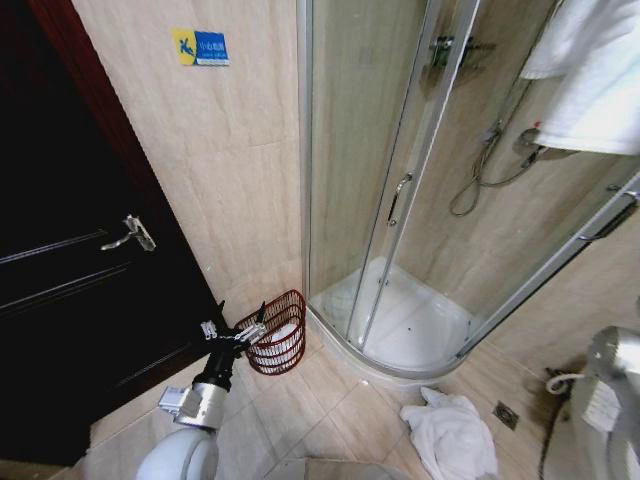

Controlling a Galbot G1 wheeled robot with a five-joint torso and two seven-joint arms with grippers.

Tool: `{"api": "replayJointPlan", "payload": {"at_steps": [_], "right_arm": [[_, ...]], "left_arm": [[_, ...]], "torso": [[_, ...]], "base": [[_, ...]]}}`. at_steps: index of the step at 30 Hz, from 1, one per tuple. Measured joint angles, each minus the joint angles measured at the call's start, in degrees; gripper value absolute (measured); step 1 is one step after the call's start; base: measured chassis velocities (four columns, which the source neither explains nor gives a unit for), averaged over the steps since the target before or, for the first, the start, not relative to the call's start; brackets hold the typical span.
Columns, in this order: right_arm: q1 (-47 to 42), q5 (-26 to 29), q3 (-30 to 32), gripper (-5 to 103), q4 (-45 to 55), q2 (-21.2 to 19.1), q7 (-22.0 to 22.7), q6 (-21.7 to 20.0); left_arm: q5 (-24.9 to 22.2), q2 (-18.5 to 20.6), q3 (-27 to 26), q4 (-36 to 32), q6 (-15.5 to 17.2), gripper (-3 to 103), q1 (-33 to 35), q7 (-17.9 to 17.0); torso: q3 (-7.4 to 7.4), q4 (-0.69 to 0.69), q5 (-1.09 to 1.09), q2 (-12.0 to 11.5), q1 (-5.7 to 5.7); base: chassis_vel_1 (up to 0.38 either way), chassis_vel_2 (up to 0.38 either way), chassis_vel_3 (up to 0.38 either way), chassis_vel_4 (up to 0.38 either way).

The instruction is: Discard the used towel into the hamper.

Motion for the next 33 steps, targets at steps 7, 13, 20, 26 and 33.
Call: {"api": "replayJointPlan", "payload": {"at_steps": [7,13,20,26,33], "right_arm": [[-1.0,-0.1,0.5,29,0.6,-0.5,-0.6,0.4],[-2.8,1.3,1.2,18,2.4,-1.7,-1.0,0.6],[-6.1,4.7,3.0,9,5.6,-4.0,-1.3,1.7],[-11.2,8.2,5.8,9,10.1,-6.9,-0.8,2.3],[-20.6,11.9,9.2,9,18.6,-8.9,2.9,3.8]], "left_arm": [[0.0,0.0,0.0,0.0,0.0,100,0.0,0.0],[0.0,0.0,0.0,0.0,0.0,100,0.0,0.0],[0.0,0.0,0.0,0.0,0.0,100,0.0,0.0],[0.0,0.0,0.0,0.0,0.0,100,0.0,0.0],[0.0,0.0,0.0,0.0,0.0,100,0.0,0.0]], "torso": [[0.00,0.01,0.00,0.0,0.00],[0.00,0.01,-0.01,0.0,0.00],[0.00,0.01,-0.01,0.0,0.00],[0.00,0.00,0.01,0.0,0.00],[-0.01,0.00,-0.01,0.0,0.00]], "base": [[0.000,0.000,0.000,0.000],[0.000,0.000,0.000,0.000],[0.000,0.000,0.000,0.000],[0.000,0.000,0.000,0.000],[0.000,0.000,0.000,0.000]]}}
